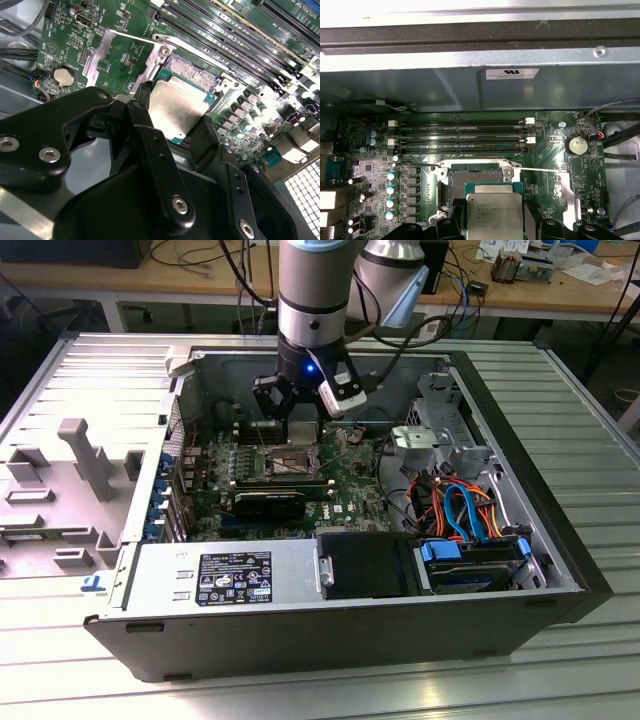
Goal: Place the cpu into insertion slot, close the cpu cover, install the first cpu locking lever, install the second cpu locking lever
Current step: 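Place the cpu into insertion slot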
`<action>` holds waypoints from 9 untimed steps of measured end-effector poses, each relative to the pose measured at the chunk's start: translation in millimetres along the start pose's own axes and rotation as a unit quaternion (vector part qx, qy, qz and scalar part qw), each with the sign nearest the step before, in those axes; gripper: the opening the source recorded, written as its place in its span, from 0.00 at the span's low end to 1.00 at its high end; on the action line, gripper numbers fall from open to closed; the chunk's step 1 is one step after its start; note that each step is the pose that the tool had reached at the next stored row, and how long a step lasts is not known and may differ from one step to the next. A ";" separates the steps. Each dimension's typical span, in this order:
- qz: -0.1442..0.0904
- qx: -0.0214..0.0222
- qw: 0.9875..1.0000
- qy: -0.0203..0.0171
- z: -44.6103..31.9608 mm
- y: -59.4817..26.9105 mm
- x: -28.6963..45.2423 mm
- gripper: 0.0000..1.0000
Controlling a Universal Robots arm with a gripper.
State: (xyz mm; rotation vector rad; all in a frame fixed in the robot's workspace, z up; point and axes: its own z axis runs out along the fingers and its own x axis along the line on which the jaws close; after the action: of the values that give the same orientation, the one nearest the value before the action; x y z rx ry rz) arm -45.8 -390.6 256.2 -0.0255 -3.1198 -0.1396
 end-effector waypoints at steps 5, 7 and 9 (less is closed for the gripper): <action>0.000 0.000 1.000 0.000 1.2 -0.2 0.6 0.55; 0.000 0.000 1.000 0.000 1.4 -0.1 0.6 0.55; 0.000 0.002 1.000 0.000 1.6 -0.1 0.7 0.55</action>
State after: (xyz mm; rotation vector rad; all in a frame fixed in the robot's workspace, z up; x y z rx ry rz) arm -46.5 -390.6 254.7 -0.0258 -3.1202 -0.1335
